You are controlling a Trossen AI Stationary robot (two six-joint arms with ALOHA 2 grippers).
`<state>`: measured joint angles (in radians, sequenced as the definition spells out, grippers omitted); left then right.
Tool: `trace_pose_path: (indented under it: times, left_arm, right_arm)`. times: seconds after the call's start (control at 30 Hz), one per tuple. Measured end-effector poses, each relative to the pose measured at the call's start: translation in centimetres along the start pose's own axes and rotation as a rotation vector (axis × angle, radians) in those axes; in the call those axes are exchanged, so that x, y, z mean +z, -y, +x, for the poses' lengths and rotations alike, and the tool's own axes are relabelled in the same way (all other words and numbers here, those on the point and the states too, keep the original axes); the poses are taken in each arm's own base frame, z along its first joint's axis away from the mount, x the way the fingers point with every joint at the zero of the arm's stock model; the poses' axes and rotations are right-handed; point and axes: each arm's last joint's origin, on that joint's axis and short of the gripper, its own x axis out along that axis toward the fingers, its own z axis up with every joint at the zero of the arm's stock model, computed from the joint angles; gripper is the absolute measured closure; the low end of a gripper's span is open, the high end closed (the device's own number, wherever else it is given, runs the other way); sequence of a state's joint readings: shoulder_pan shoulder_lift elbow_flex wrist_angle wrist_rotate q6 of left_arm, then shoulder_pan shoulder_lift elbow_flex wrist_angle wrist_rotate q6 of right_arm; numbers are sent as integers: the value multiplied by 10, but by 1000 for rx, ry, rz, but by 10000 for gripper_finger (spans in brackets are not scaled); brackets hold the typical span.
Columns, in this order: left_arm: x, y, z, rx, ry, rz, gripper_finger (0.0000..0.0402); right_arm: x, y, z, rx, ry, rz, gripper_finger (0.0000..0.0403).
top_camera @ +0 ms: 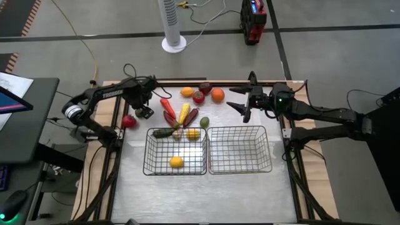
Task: Sort produce into baskets
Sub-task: Put the left green lime into the black wire basket
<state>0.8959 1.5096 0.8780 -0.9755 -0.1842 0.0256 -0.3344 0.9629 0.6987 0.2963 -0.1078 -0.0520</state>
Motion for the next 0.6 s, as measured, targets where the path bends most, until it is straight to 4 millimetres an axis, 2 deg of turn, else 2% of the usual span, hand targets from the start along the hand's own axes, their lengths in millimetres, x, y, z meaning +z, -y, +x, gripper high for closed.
trace_pose_path:
  times: [0.33,0.6]
  left_arm:
    - [2,3,18,-1,-125,66,117]
    - [3,4,20,7,-134,86,173]
  right_arm:
    - [-1,0,0,1,-6,20,83]
    - [-1,0,0,1,-10,20,83]
